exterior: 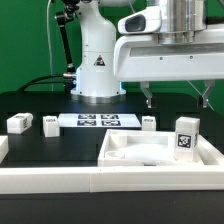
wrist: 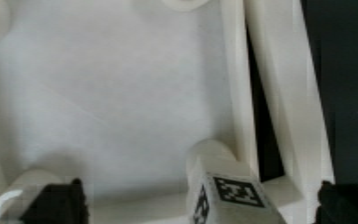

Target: Assemble square table

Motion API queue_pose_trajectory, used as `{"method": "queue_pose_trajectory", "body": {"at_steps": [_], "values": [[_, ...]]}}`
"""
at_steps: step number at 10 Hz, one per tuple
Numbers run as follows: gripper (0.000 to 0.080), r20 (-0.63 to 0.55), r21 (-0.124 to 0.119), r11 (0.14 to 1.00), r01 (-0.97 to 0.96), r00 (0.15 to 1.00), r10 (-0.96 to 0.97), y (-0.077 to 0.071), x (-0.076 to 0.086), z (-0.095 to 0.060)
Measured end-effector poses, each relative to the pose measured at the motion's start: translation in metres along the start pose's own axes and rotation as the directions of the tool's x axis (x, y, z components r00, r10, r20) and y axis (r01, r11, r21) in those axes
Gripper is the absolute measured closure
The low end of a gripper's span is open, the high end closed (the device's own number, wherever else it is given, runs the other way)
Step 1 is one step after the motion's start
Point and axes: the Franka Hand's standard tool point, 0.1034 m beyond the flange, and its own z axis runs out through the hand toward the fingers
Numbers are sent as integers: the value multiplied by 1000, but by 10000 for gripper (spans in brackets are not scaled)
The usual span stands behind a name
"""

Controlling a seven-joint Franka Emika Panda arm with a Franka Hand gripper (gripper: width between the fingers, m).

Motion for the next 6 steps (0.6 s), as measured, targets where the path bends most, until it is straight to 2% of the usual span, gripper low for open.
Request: {"method": "queue_pose_trajectory", "body": {"at_steps": [2, 3, 6], "values": [[151, 13, -2, 992, 130, 991, -130, 6, -14, -1], [151, 12, -1, 994, 108, 994, -108, 12, -27, 1], [151, 15, -4, 994, 109, 994, -109, 13, -29, 3]]}}
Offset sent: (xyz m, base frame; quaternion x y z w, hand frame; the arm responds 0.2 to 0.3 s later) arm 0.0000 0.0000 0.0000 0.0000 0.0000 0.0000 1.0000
